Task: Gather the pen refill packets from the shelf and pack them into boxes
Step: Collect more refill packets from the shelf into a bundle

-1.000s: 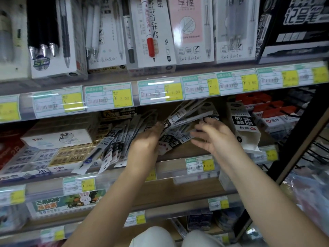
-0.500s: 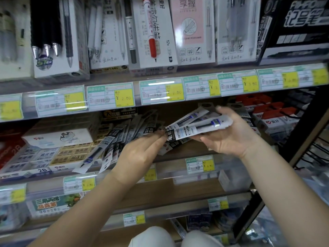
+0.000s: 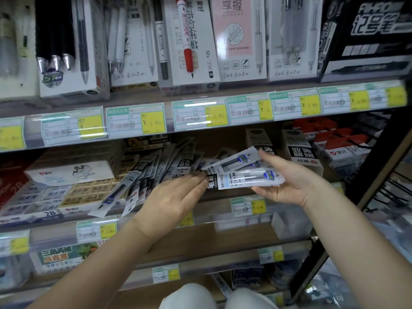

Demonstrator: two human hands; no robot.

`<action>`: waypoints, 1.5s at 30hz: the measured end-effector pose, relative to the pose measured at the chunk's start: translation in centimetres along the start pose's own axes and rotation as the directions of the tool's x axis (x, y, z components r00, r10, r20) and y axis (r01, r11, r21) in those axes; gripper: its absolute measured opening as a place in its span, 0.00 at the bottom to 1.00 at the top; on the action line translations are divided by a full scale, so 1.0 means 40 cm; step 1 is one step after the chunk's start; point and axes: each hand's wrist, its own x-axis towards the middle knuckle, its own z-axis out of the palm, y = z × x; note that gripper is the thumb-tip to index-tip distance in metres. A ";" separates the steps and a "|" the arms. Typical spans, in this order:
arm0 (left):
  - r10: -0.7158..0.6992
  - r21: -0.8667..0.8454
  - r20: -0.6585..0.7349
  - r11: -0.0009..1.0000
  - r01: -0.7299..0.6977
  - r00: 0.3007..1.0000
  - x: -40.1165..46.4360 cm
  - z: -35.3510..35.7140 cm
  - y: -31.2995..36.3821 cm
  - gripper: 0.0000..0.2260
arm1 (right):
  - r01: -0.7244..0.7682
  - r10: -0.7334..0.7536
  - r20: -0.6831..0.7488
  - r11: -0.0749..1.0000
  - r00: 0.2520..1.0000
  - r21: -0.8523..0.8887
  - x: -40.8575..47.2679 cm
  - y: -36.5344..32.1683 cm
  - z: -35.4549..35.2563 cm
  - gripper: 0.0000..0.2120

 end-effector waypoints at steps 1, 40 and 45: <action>0.011 0.008 0.008 1.000 -0.011 1.000 0.000 -0.002 -0.001 0.11 | -0.008 0.007 -0.021 1.000 1.000 -0.003 0.001 -0.001 -0.001 0.15; -0.753 -0.715 0.640 -0.657 0.241 -0.153 0.164 0.054 0.218 0.09 | 0.498 -0.435 -0.375 0.863 0.819 0.086 -0.019 0.217 0.139 0.10; -0.686 -0.682 0.706 -0.726 0.093 -0.174 0.148 0.032 0.201 0.09 | 0.460 -0.402 -0.344 0.882 0.849 0.105 -0.038 0.227 0.133 0.08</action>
